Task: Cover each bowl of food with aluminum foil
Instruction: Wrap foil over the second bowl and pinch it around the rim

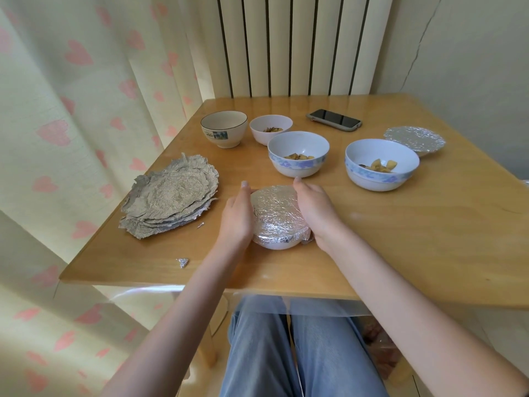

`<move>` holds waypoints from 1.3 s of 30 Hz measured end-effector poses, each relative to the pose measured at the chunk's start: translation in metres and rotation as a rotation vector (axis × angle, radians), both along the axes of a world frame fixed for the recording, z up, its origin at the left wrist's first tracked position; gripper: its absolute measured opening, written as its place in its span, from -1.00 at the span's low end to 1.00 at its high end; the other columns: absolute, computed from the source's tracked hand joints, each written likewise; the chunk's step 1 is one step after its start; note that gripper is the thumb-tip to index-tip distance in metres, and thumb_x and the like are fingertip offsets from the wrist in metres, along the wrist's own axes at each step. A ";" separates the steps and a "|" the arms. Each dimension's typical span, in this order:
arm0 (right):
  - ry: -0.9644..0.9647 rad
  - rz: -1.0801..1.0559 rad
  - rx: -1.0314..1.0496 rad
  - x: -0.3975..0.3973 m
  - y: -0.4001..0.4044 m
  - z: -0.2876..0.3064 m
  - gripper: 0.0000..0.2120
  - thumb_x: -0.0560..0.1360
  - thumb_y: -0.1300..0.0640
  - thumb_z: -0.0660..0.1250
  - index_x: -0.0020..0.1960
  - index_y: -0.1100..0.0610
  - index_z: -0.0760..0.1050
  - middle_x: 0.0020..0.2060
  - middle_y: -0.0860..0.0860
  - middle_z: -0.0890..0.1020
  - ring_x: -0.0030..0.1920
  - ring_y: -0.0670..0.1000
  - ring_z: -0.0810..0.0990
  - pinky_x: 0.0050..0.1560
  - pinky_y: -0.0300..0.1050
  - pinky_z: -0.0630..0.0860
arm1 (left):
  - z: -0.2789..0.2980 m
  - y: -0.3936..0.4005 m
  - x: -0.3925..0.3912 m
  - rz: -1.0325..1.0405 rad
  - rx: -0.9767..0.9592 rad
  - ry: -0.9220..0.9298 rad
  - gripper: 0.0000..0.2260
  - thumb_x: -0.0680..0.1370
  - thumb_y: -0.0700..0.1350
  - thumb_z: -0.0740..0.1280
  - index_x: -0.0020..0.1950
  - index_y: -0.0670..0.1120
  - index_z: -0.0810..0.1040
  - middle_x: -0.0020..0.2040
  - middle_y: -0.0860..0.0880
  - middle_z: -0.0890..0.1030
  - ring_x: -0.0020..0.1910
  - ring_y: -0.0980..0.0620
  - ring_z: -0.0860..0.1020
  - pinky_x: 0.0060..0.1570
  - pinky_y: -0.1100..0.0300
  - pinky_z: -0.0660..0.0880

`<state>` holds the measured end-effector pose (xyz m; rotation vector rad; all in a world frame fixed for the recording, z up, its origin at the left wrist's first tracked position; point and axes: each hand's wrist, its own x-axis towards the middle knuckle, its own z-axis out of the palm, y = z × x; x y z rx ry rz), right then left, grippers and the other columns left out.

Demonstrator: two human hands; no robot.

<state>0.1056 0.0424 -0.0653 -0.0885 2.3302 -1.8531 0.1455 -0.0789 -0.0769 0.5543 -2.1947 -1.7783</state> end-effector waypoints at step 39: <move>0.250 -0.029 -0.071 -0.013 0.034 0.003 -0.46 0.64 -0.14 -0.07 0.22 0.15 0.55 0.18 0.04 0.61 0.20 -0.07 0.55 0.36 -0.07 0.35 | 0.025 -0.029 0.040 -0.457 -0.418 0.241 -0.24 0.42 0.34 0.23 0.56 0.18 0.05 0.56 0.21 -0.02 0.53 0.29 -0.15 0.41 0.34 -0.14</move>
